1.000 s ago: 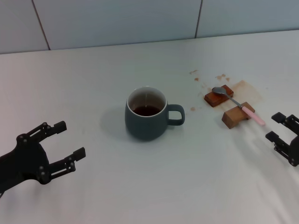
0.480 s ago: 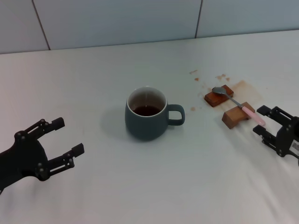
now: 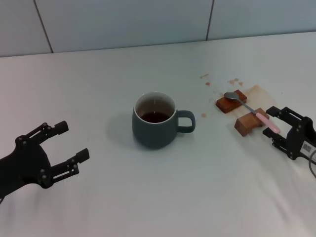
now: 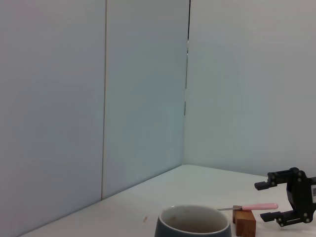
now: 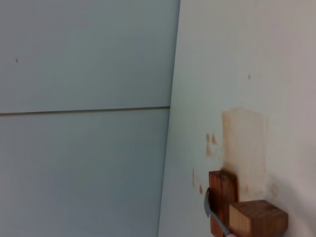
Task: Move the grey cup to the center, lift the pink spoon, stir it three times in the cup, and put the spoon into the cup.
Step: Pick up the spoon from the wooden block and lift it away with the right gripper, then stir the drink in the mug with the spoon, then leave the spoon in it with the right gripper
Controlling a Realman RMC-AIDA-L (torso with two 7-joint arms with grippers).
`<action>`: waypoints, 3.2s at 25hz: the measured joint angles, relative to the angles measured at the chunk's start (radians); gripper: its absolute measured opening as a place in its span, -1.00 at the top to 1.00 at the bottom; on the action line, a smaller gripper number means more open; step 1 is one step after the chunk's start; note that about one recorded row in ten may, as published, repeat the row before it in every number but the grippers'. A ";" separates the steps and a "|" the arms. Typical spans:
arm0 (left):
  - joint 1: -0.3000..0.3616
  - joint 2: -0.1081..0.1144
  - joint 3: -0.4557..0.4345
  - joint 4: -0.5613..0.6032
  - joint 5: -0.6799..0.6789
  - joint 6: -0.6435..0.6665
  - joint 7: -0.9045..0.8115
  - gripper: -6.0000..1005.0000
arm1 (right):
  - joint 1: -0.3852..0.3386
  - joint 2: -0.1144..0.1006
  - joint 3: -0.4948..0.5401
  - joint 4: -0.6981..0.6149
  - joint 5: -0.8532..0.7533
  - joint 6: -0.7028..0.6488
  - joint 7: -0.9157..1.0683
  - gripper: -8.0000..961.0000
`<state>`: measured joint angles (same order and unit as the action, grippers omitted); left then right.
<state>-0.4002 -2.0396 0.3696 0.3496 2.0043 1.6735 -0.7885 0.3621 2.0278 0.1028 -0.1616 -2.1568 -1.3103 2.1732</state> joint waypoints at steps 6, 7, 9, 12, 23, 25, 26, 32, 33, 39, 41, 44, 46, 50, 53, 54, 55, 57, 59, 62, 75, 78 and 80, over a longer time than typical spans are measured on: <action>-0.002 -0.002 0.000 0.000 -0.004 -0.002 0.000 -0.68 | 0.014 0.000 0.000 0.002 0.000 0.010 0.000 -0.36; -0.002 -0.002 -0.001 0.000 -0.006 -0.003 0.000 -0.68 | 0.016 0.000 0.000 0.002 0.000 0.010 0.000 -0.36; -0.002 -0.002 -0.001 0.000 -0.011 -0.005 0.001 -0.68 | 0.019 0.000 0.000 0.002 0.000 0.010 0.001 -0.36; -0.002 -0.002 -0.002 0.000 -0.013 -0.005 0.001 -0.68 | 0.022 0.000 0.000 0.002 0.000 0.010 0.001 -0.35; -0.007 -0.001 -0.009 0.000 -0.013 -0.005 0.002 -0.68 | 0.017 0.002 -0.026 -0.001 0.000 0.034 0.025 0.02; -0.007 -0.001 -0.009 0.000 -0.013 -0.005 0.002 -0.68 | 0.015 0.004 -0.027 -0.003 0.001 0.034 0.019 0.18; -0.007 -0.001 -0.009 0.000 -0.013 -0.006 0.002 -0.68 | 0.015 0.005 -0.027 -0.003 0.002 0.034 0.013 0.27; -0.006 -0.001 -0.010 0.000 -0.013 -0.008 0.002 -0.68 | 0.022 0.008 -0.014 -0.015 0.012 0.025 -0.081 0.60; -0.006 -0.002 -0.010 0.000 -0.013 -0.006 0.002 -0.68 | 0.026 0.009 -0.013 -0.017 0.016 0.024 -0.107 0.63; -0.005 -0.003 -0.011 -0.002 -0.013 -0.004 0.002 -0.68 | 0.057 0.022 -0.009 -0.045 0.122 -0.041 -0.488 0.74; -0.005 -0.003 -0.011 -0.003 -0.013 -0.003 0.001 -0.68 | 0.064 0.035 -0.012 -0.069 0.203 -0.128 -0.696 0.74; -0.005 -0.003 -0.009 -0.005 -0.013 -0.007 0.001 -0.68 | 0.078 0.033 -0.019 -0.104 0.277 -0.296 -0.905 0.74; -0.005 -0.004 -0.006 -0.006 -0.011 -0.009 0.001 -0.68 | 0.099 0.016 -0.037 -0.152 0.281 -0.424 -0.957 0.74; -0.004 -0.005 -0.005 -0.009 -0.008 -0.014 0.001 -0.68 | 0.165 -0.023 -0.201 -0.353 0.280 -0.599 -0.832 0.74; -0.005 -0.006 -0.004 -0.010 -0.007 -0.016 0.001 -0.68 | 0.218 -0.035 -0.440 -0.607 0.274 -0.606 -0.518 0.74; -0.005 -0.006 -0.004 -0.010 -0.007 -0.016 0.001 -0.68 | 0.218 -0.035 -0.440 -0.607 0.274 -0.606 -0.518 0.74; -0.006 -0.007 -0.002 -0.010 -0.005 -0.016 0.001 -0.68 | 0.227 -0.037 -0.514 -0.682 0.272 -0.602 -0.439 0.74; -0.006 -0.007 0.004 -0.010 -0.002 -0.018 0.000 -0.68 | 0.233 -0.037 -0.616 -0.798 0.259 -0.587 -0.321 0.74; -0.006 -0.008 0.014 -0.011 -0.001 -0.020 0.000 -0.68 | 0.241 -0.037 -0.705 -0.930 0.219 -0.567 -0.188 0.74; -0.006 -0.008 0.027 -0.011 -0.001 -0.022 0.000 -0.68 | 0.276 -0.038 -0.780 -1.049 0.124 -0.561 -0.061 0.74; -0.006 -0.013 0.087 -0.011 -0.001 -0.041 -0.005 -0.68 | 0.523 -0.059 -0.962 -1.032 -0.236 -0.567 0.184 0.74; -0.006 -0.014 0.088 -0.010 -0.001 -0.041 -0.010 -0.68 | 0.587 -0.054 -1.011 -0.984 -0.291 -0.535 0.214 0.74; -0.006 -0.015 0.089 -0.009 -0.001 -0.041 -0.011 -0.68 | 0.606 -0.052 -1.030 -0.967 -0.306 -0.524 0.220 0.74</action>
<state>-0.4066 -2.0544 0.4583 0.3405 2.0033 1.6327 -0.7996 0.9684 1.9756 -0.9274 -1.1282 -2.4625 -1.8345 2.3928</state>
